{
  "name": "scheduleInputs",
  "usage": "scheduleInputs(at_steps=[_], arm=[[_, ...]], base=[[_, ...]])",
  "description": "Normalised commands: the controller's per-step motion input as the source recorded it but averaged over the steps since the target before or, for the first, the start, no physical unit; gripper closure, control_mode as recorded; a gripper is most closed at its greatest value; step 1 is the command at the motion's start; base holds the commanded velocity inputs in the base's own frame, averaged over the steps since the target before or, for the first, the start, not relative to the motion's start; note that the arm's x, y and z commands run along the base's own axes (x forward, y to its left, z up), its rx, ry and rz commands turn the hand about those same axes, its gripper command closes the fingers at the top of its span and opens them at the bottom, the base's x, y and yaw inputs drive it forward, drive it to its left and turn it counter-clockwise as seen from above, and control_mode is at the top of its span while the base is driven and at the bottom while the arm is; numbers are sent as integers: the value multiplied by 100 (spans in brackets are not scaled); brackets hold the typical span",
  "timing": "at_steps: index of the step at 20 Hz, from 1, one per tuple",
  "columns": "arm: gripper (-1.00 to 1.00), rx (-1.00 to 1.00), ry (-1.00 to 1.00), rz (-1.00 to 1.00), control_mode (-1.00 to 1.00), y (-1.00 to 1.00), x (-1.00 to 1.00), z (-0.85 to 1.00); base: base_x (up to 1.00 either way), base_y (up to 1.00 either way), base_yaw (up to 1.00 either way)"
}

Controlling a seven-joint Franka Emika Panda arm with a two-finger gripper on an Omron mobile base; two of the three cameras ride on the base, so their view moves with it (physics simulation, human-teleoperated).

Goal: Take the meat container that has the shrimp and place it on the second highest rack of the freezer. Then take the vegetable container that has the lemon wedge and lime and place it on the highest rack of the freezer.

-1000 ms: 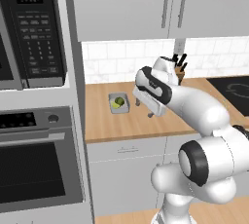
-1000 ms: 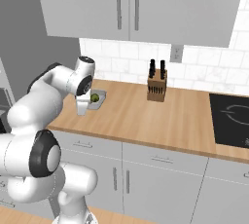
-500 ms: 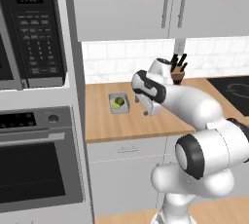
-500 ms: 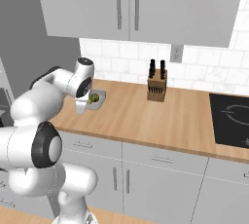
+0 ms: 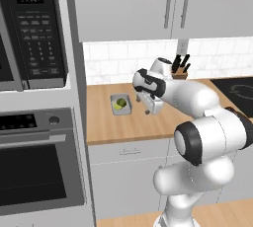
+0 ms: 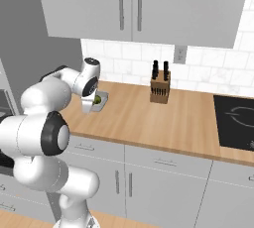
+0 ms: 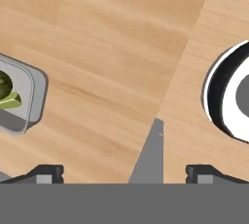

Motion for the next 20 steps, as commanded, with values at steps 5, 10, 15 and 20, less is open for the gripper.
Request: scheduleInputs(at_steps=[5, 10, 15, 20], arm=[[-100, -2, 0, 2, -100, 2, 4, -19], [-100, -1, 0, 0, -100, 0, 9, -21], [-100, 0, 0, 0, -100, 0, 32, -13], [-100, 0, 0, 0, -100, 0, 29, -4]], base=[[0, 0, 0], [0, 0, 0], [0, 0, 0], [0, 0, 0]])
